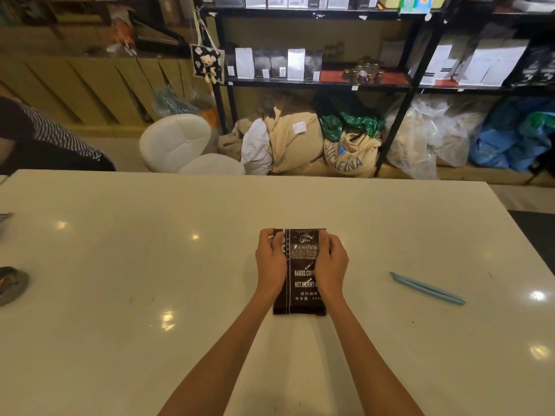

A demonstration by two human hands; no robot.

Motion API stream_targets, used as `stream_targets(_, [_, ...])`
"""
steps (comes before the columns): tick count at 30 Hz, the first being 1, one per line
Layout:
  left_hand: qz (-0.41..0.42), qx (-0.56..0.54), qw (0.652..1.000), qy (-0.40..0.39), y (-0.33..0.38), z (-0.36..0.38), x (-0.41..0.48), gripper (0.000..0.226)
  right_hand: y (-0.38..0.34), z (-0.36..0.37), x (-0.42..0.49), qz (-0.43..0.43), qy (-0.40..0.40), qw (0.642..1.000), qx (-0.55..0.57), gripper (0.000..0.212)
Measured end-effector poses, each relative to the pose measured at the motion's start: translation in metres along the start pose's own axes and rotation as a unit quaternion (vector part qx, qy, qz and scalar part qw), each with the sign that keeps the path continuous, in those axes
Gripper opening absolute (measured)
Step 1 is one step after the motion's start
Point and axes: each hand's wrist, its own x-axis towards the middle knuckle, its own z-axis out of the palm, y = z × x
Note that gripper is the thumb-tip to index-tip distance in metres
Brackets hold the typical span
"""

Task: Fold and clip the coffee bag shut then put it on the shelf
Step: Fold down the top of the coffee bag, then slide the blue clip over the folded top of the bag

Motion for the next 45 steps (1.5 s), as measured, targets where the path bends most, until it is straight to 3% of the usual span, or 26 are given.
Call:
stream_targets(6, [-0.002,-0.002,1.0,-0.019,-0.002,0.005,-0.007,0.015,-0.004,-0.004,-0.001,0.028,0.037,0.999,0.008,0.044])
stream_targets(9, [0.001,0.017,0.998,-0.062,-0.01,0.001,-0.007,0.021,-0.003,-0.018,0.002,0.083,-0.026,0.995,0.052,0.044])
stream_targets(11, [0.012,0.024,0.998,-0.056,-0.016,-0.002,-0.005,0.023,-0.001,-0.045,0.008,0.059,-0.07,0.995,0.036,0.034])
stream_targets(14, [0.009,0.013,0.999,-0.033,-0.022,-0.005,-0.001,0.021,0.015,-0.12,0.022,-0.084,-0.063,0.978,-0.178,0.019])
stream_targets(16, [0.011,-0.021,0.999,-0.04,-0.022,-0.005,0.001,0.011,0.032,-0.18,0.027,-0.168,-0.037,0.913,-0.369,0.026])
stream_targets(18, [0.02,-0.055,0.997,-0.058,-0.022,-0.005,0.002,0.018,0.044,-0.228,0.026,-0.18,-0.036,0.857,-0.482,0.035])
stream_targets(20, [0.036,-0.061,0.995,-0.072,-0.023,-0.006,0.003,0.027,0.049,-0.251,0.024,-0.15,-0.041,0.845,-0.512,0.039])
stream_targets(23, [0.057,-0.031,0.995,-0.078,-0.025,-0.004,0.007,0.028,0.047,-0.252,0.024,-0.159,-0.033,0.854,-0.495,0.027])
stream_targets(26, [0.092,0.02,0.99,-0.104,-0.026,-0.007,0.008,0.021,0.038,-0.219,0.019,-0.151,-0.032,0.898,-0.412,0.014])
stream_targets(28, [0.126,0.061,0.984,-0.113,-0.025,-0.01,0.005,0.027,0.027,-0.182,0.011,-0.143,-0.07,0.932,-0.325,0.018])
stream_targets(30, [0.115,0.094,0.982,-0.119,-0.018,-0.014,0.0,0.028,0.012,-0.143,0.004,-0.165,-0.125,0.944,-0.258,0.02])
stream_targets(36, [-0.009,-0.032,0.981,-0.191,0.002,-0.03,-0.01,0.015,-0.022,-0.064,-0.008,-0.234,-0.231,0.908,-0.259,0.023])
stream_targets(42, [-0.026,-0.049,0.985,-0.163,0.0,-0.036,-0.007,0.022,-0.032,-0.053,-0.005,-0.233,-0.28,0.894,-0.26,0.025])
stream_targets(45, [-0.044,-0.059,0.982,-0.176,-0.002,-0.036,-0.006,0.023,-0.032,-0.057,-0.004,-0.255,-0.269,0.885,-0.283,0.038])
